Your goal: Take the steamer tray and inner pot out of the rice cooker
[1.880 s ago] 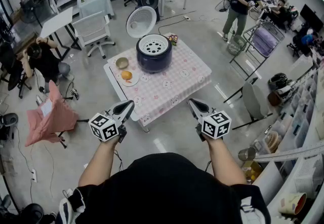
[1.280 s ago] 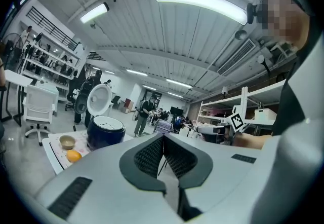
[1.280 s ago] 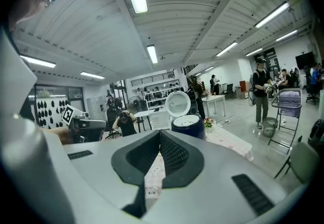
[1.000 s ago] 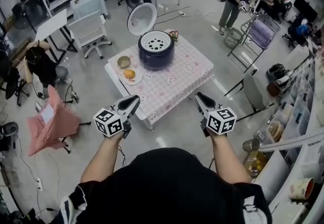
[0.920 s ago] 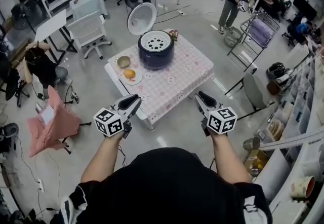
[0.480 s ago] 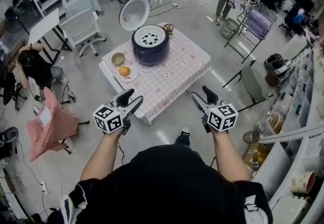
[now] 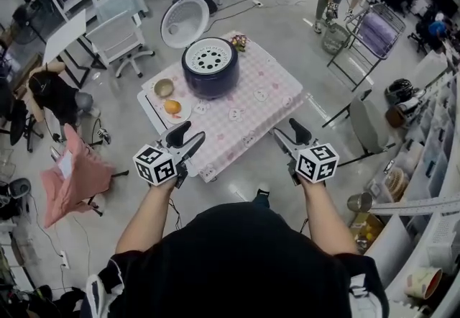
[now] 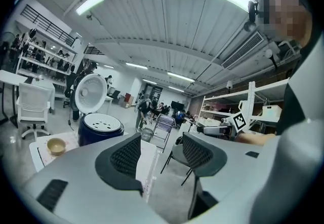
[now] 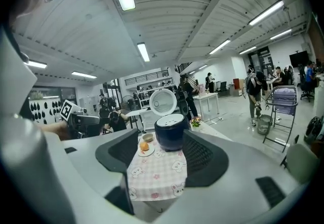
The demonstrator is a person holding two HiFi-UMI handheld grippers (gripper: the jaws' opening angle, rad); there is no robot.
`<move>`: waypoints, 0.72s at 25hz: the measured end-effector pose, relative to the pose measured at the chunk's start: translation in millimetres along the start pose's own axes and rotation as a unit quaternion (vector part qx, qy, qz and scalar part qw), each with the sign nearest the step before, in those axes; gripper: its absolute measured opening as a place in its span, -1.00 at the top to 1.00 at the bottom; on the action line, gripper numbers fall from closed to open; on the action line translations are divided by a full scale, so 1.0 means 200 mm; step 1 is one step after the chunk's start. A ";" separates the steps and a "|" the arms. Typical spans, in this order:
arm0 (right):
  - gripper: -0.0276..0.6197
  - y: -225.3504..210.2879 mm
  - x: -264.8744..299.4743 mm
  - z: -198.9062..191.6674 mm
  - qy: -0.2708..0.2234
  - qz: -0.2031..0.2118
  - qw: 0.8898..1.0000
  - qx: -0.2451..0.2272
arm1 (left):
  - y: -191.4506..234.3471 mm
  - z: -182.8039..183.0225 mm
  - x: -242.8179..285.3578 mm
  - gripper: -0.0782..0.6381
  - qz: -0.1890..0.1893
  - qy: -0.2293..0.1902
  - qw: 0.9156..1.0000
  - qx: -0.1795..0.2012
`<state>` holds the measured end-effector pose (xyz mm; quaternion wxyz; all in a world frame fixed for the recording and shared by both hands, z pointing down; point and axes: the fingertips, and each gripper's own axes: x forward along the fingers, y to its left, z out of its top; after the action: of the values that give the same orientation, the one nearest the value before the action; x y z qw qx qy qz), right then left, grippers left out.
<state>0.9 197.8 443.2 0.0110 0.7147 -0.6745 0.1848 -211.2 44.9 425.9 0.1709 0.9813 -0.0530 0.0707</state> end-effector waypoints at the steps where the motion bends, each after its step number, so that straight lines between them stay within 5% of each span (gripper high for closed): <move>1: 0.03 -0.04 0.03 0.01 0.003 0.004 1.000 0.003 | 0.01 0.01 0.05 0.04 0.004 0.000 1.000 0.000; 18: 0.02 -0.68 0.45 0.24 0.036 0.105 0.994 -0.005 | 0.11 0.18 0.67 0.04 0.098 -0.018 0.995 -0.012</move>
<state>145.8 110.2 455.4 0.0192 0.6325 -0.7460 0.2075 -78.5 0.6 419.7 0.1740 0.9704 -0.1527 0.0683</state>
